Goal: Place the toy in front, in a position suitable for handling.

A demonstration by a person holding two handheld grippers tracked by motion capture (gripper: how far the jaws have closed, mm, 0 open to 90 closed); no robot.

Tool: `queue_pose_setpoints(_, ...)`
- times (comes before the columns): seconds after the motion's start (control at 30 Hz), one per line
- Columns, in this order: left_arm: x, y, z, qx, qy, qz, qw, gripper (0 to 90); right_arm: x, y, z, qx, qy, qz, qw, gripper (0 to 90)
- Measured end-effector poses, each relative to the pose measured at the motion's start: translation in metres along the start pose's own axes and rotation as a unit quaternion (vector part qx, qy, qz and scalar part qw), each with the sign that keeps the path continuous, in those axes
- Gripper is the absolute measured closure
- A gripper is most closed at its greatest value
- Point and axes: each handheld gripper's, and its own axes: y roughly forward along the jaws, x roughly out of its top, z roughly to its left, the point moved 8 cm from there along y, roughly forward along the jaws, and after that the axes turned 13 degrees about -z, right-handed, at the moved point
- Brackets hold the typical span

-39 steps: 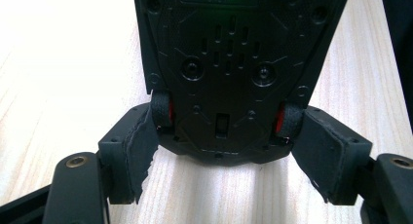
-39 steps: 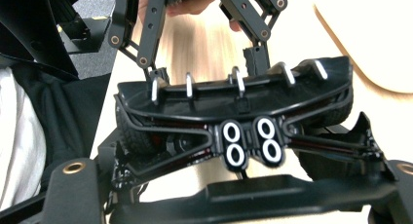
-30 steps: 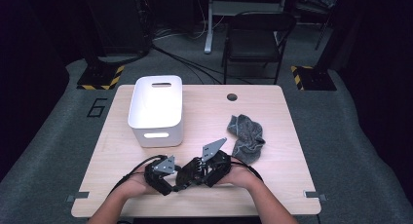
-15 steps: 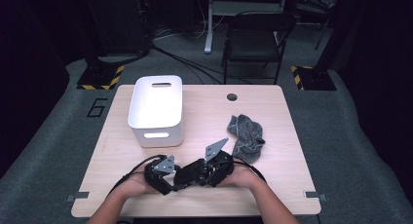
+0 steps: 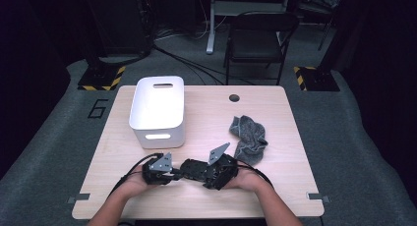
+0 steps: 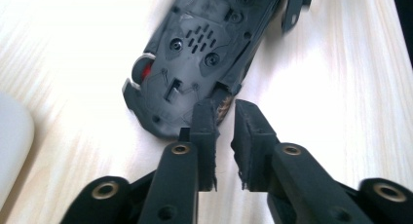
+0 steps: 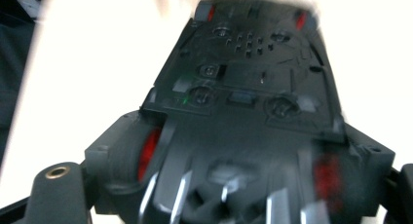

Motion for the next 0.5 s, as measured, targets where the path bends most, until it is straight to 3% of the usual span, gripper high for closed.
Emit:
queue_pose_setpoints(0.03,-0.0031,0.0031,0.0005,-0.002,-0.003,0.015,0.9999,63.6,0.0,0.0004,0.0014,0.008,0.002,-0.011,0.9999,22.8)
queue_pose_setpoints(0.17,-0.0025,0.0047,-0.0023,-0.011,0.0,0.013,0.9999,60.9,0.0004,0.0008,0.0,0.004,-0.016,-0.009,0.9998,24.3)
queue_pose_setpoints(0.27,-0.0025,0.0066,-0.0031,-0.019,-0.012,0.008,0.9997,50.1,-0.0001,0.001,0.0,0.003,-0.027,-0.009,0.9996,24.5)
queue_pose_setpoints(0.5,-0.0039,0.0049,0.0023,-0.008,-0.032,0.006,0.9994,32.6,-0.0011,0.0007,0.0035,0.013,-0.04,-0.005,0.9991,24.7)
